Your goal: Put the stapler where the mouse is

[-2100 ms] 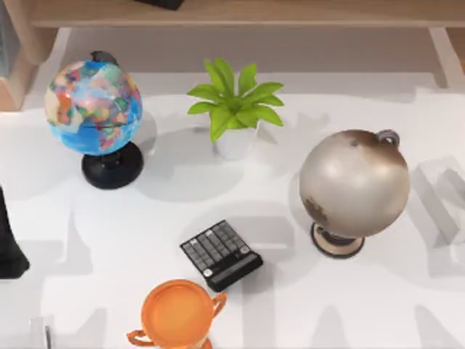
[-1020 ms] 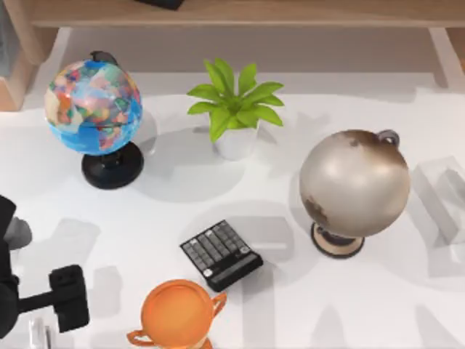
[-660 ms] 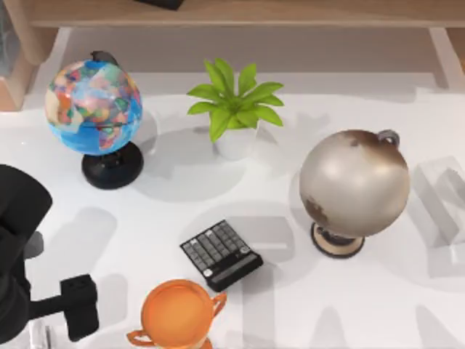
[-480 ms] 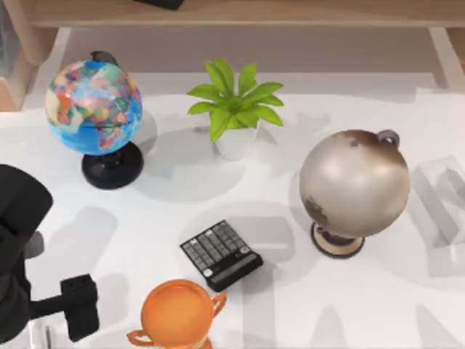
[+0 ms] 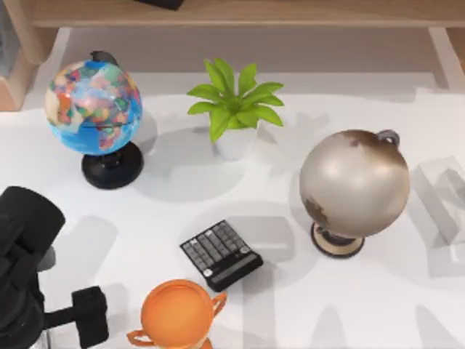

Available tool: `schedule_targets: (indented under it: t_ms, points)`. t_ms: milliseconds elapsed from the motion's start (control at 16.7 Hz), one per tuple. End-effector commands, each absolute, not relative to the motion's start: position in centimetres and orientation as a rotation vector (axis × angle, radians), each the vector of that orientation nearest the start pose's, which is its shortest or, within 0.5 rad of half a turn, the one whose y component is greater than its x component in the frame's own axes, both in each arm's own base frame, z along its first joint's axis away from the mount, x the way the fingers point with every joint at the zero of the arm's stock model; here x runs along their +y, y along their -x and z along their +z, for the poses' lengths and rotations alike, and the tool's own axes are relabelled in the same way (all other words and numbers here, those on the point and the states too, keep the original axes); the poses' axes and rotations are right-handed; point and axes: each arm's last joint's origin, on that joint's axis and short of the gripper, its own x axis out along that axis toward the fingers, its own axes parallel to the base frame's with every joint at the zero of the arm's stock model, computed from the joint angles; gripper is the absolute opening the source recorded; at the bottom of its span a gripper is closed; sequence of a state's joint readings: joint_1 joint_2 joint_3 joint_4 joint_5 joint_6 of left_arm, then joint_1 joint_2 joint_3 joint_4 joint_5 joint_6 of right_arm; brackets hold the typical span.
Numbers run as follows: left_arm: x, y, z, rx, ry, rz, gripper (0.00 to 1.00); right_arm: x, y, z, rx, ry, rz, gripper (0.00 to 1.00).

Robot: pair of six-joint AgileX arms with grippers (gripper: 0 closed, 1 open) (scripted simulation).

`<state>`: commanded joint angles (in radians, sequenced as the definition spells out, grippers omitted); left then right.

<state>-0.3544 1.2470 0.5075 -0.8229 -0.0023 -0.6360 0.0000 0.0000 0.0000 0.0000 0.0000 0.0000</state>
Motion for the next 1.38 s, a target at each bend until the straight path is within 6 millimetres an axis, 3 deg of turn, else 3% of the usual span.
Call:
schedule_targets:
  t_ms: [120,360,1140,1380]
  points:
    - [-5.66,-15.23,11.98,1.558,0.215,0.219,1.0,-0.12,-10.57,16.0,0.0,0.0,0.0,1.0]
    - [-5.64,-15.18,11.76,1.56,0.214,0.22,1.0,-0.12,-10.57,16.0,0.0,0.0,0.0,1.0]
    - [-5.64,-15.18,11.76,1.56,0.214,0.22,0.02,-0.12,-10.57,16.0,0.0,0.0,0.0,1.0]
    - [-5.64,-15.18,11.76,1.56,0.214,0.22,0.0,-0.12,-10.57,16.0,0.0,0.0,0.0,1.0]
